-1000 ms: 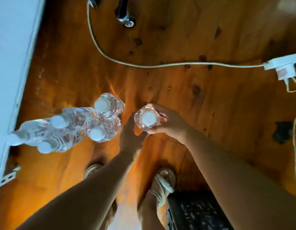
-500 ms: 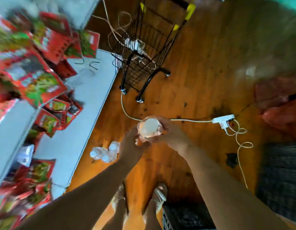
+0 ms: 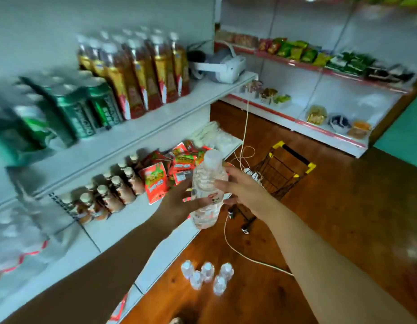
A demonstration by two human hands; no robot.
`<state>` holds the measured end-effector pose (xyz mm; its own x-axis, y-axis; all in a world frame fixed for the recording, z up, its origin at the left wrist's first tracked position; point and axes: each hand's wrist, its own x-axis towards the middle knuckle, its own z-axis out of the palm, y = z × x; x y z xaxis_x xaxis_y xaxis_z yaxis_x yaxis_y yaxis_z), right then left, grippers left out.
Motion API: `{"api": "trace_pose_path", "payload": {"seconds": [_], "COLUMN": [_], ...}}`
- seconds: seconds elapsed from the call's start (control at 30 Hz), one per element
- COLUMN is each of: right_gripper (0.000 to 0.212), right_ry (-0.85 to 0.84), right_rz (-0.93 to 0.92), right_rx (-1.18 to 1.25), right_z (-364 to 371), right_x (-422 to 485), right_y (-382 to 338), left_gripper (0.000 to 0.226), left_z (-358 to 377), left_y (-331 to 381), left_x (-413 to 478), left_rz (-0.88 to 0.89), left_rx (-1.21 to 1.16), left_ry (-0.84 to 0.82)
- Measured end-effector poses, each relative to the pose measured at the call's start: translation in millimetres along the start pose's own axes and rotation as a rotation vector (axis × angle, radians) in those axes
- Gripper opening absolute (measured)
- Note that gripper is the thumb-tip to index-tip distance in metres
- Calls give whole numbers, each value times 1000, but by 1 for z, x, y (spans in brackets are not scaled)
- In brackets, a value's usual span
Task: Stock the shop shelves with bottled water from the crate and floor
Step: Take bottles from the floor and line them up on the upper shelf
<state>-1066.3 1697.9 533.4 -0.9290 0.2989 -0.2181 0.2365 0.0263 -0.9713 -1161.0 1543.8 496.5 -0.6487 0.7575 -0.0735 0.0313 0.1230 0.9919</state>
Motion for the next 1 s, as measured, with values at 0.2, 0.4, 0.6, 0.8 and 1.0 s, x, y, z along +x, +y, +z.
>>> {"api": "trace_pose_path", "payload": {"seconds": [0.2, 0.4, 0.6, 0.8, 1.0], "right_gripper": [37, 64, 53, 49, 48], "right_ry": [-311, -483, -509, -526, -508], "right_rz": [-172, -303, -385, -430, -383], "right_rx": [-8, -86, -27, 57, 88], "right_z": [91, 214, 351, 463, 526], "right_x": [11, 27, 45, 71, 107], "right_y": [-77, -120, -156, -177, -177], "left_gripper": [38, 47, 60, 36, 37], "left_z": [-95, -187, -286, -376, -429], "left_y": [54, 75, 87, 78, 58], "left_x": [-82, -170, -237, -266, -257], "left_rz": [98, 162, 221, 215, 87], "left_rx": [-10, -25, 24, 22, 84], "left_ry": [142, 369, 593, 827, 1036]}}
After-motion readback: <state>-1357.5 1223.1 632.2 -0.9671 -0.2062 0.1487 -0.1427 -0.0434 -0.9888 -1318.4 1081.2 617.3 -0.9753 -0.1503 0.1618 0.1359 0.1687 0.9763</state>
